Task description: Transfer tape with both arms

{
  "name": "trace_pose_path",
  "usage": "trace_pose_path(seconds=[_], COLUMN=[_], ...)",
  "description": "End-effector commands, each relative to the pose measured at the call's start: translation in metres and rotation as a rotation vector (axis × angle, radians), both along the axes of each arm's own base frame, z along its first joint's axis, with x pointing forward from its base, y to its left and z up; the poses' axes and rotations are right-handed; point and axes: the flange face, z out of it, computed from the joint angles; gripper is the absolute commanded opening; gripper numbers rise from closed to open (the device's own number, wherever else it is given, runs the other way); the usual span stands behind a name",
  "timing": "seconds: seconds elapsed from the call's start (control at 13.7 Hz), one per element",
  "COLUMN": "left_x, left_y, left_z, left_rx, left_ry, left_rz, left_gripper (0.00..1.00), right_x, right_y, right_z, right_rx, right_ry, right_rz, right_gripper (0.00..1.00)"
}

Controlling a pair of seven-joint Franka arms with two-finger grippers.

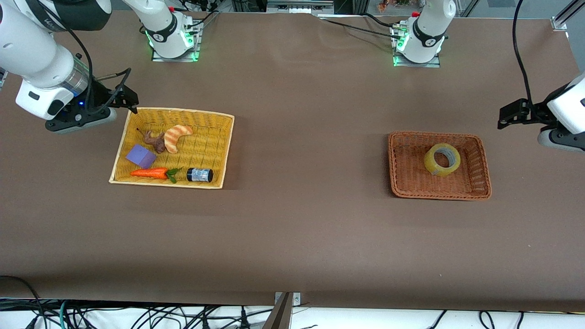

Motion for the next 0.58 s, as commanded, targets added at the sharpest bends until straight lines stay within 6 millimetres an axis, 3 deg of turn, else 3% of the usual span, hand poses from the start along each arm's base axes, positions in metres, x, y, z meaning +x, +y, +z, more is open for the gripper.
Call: trace_pose_path(seconds=[0.0,0.15,0.51], left_x=[-0.047,-0.059,-0.052], left_y=[0.009,0.004,0.004], left_z=[0.003,0.002,0.007], left_rx=[-0.055,-0.023,0.043], left_ry=[-0.132,-0.15,-0.098], left_rz=[0.029,0.018,-0.001], left_gripper=[1.0,1.0,1.0], right_x=[-0.007,-0.007,-0.007], right_y=[-0.003,-0.003,-0.003], right_z=[0.005,0.005,0.005], right_rx=[-0.012,-0.012,-0.012], right_ry=[-0.017,-0.017,-0.015], right_rz=[0.008,0.008,0.008], right_gripper=[1.0,1.0,1.0])
